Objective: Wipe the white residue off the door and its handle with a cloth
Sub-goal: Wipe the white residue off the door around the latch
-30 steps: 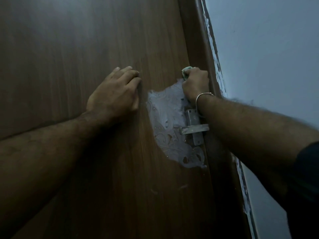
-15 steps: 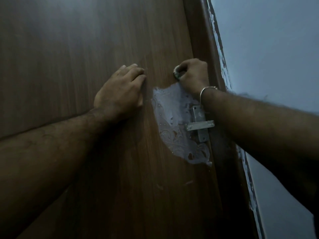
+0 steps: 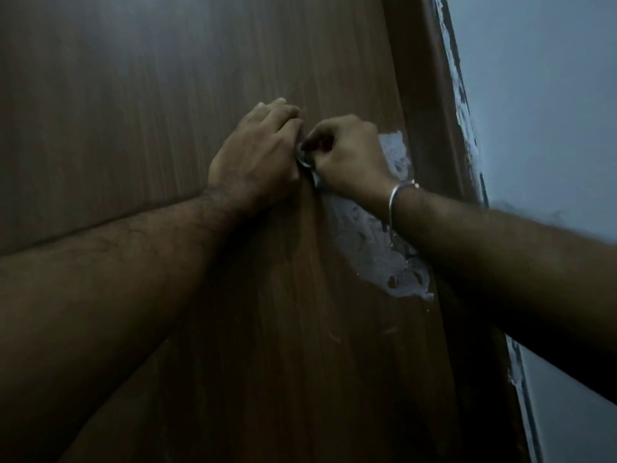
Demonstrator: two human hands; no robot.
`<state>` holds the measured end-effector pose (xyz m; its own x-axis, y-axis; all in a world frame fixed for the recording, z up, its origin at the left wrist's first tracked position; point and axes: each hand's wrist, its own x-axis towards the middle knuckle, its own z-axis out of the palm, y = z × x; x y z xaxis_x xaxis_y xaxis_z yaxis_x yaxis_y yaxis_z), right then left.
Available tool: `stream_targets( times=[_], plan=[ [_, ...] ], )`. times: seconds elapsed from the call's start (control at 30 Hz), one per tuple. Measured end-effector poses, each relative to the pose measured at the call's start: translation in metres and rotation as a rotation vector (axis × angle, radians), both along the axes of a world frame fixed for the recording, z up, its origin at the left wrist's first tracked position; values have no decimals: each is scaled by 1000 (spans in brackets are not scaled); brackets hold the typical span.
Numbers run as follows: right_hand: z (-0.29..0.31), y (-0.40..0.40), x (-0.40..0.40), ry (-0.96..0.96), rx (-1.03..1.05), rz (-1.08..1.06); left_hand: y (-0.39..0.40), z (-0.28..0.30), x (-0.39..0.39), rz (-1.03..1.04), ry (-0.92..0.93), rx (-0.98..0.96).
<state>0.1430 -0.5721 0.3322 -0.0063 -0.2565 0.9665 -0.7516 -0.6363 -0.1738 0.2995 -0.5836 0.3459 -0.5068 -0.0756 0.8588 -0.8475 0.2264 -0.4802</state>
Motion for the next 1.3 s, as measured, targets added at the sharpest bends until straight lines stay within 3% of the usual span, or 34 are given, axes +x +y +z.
stream_targets(
  times=[0.17, 0.33, 0.5, 0.67, 0.83, 1.0, 1.17, 1.3],
  plan=[
    [15, 5, -2, -177, 0, -23, 5, -4, -1, -36, 9, 5],
    [-12, 7, 5, 20, 13, -20, 3, -1, -1, -17, 11, 0],
    [10, 6, 4, -133, -26, -111, 1, -3, -3, -20, -15, -19],
    [-41, 4, 10, 53, -69, -140, 4, -2, -3, 2, -34, -25],
    [-13, -1, 12, -77, -134, -198, 0, -4, -3, -15, -35, -70],
    [-46, -7, 12, 74, -151, -213, 3, -4, -4, -22, -41, -65],
    [-19, -10, 10, -86, -170, -249, 3, -5, -4, -34, -45, -90],
    [-60, -8, 11, 58, -155, -196, 3, -5, -4, -42, -50, -73]
  ],
)
